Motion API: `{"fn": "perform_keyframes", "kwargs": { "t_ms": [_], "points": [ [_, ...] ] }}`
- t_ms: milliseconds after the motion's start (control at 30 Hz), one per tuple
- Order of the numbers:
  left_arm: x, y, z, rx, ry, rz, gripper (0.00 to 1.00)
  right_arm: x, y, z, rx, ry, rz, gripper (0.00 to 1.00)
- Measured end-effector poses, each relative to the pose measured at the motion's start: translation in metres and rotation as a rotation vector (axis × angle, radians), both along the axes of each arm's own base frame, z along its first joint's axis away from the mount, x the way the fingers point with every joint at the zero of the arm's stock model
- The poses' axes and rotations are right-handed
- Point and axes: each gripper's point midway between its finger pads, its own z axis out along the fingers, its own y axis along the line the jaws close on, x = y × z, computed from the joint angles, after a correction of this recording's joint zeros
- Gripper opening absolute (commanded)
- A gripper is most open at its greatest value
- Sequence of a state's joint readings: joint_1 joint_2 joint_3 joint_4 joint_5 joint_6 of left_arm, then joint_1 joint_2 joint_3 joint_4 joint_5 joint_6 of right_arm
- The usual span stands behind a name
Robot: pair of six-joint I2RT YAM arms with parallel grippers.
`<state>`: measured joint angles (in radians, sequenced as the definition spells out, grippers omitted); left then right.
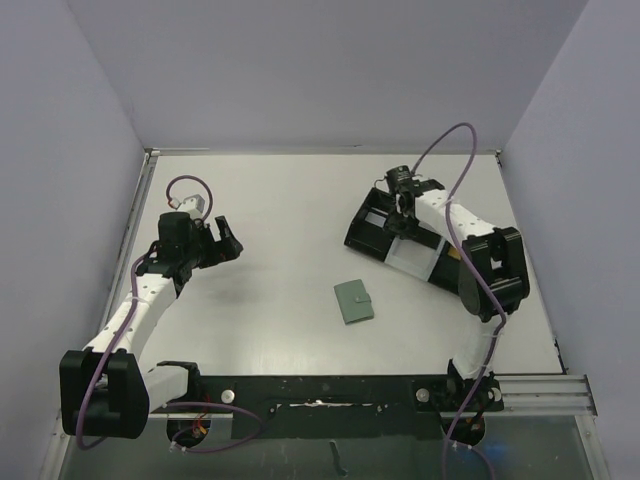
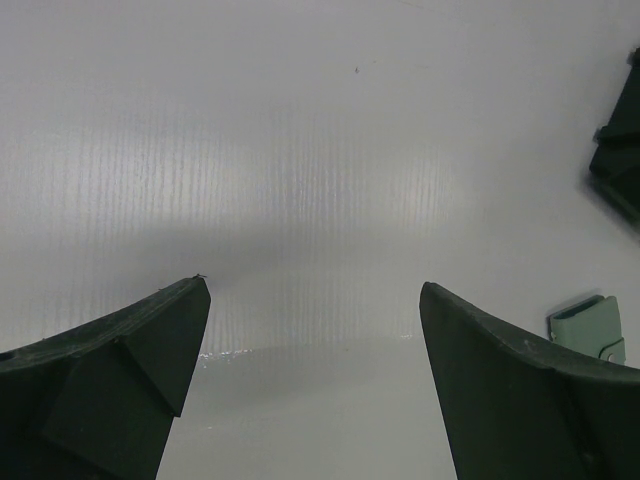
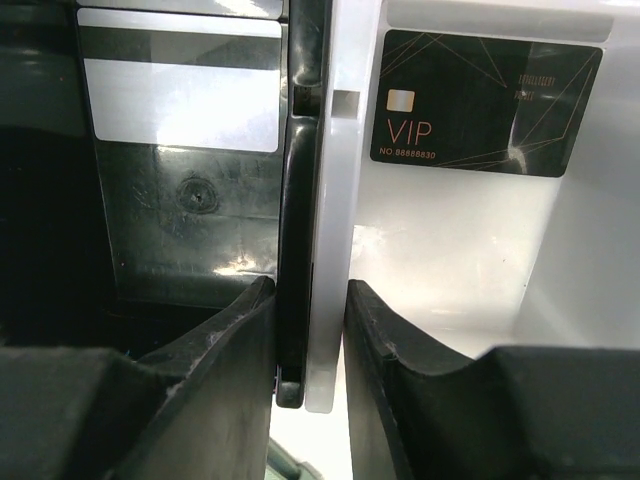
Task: Take the credit cards out of the card holder
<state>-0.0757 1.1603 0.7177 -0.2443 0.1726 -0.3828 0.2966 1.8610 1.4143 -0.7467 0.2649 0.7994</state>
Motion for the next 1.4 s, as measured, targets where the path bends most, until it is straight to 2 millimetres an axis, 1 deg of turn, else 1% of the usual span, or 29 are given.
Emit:
{"fn": "perform_keyframes", "kwargs": {
  "t_ms": [100, 233, 367, 533, 667, 833, 1000, 1067, 1133, 1233, 1333, 1400],
  "points": [
    [0.0, 0.0, 0.0, -0.001, 0.0, 0.0, 0.87, 0.008, 0.026, 0.0, -0.008, -0.009, 0.073, 0.22],
    [0.0, 0.0, 0.0, -0.002, 0.002, 0.0, 0.87, 0.013, 0.064, 0.002, -0.013, -0.021, 0.182, 0.2],
    [-0.001, 0.0, -0.001, -0.001, 0.008, 0.001, 0.87, 0.009, 0.107, 0.002, 0.006, -0.025, 0.307, 0.2],
    [-0.001, 0.001, -0.001, 0.002, 0.006, 0.005, 0.87, -0.002, 0.146, 0.002, 0.044, -0.023, 0.424, 0.2],
    [-0.001, 0.001, -0.001, 0.002, 0.005, 0.005, 0.87, -0.011, 0.163, 0.004, 0.062, -0.02, 0.48, 0.21],
    [-0.001, 0.001, 0.0, 0.002, 0.004, 0.005, 0.87, -0.021, 0.177, 0.004, 0.082, -0.011, 0.522, 0.22],
    [-0.001, 0.001, 0.0, 0.001, 0.005, 0.005, 0.87, -0.024, 0.189, 0.004, 0.094, -0.01, 0.551, 0.23],
    [-0.001, 0.001, -0.001, 0.001, 0.005, 0.005, 0.87, -0.024, 0.195, 0.003, 0.097, -0.012, 0.566, 0.25],
    [-0.001, 0.001, 0.0, 0.002, 0.004, 0.005, 0.87, -0.024, 0.201, 0.004, 0.105, -0.018, 0.583, 0.29],
    [-0.001, 0.001, 0.0, 0.001, 0.005, 0.005, 0.87, -0.027, 0.206, 0.005, 0.116, -0.015, 0.606, 0.36],
    [-0.001, 0.001, 0.0, 0.001, 0.005, 0.005, 0.87, -0.028, 0.213, 0.01, 0.149, -0.015, 0.618, 0.49],
    [-0.001, 0.001, 0.0, 0.001, 0.005, 0.005, 0.87, -0.025, 0.218, 0.019, 0.168, -0.031, 0.626, 0.58]
  ]
}}
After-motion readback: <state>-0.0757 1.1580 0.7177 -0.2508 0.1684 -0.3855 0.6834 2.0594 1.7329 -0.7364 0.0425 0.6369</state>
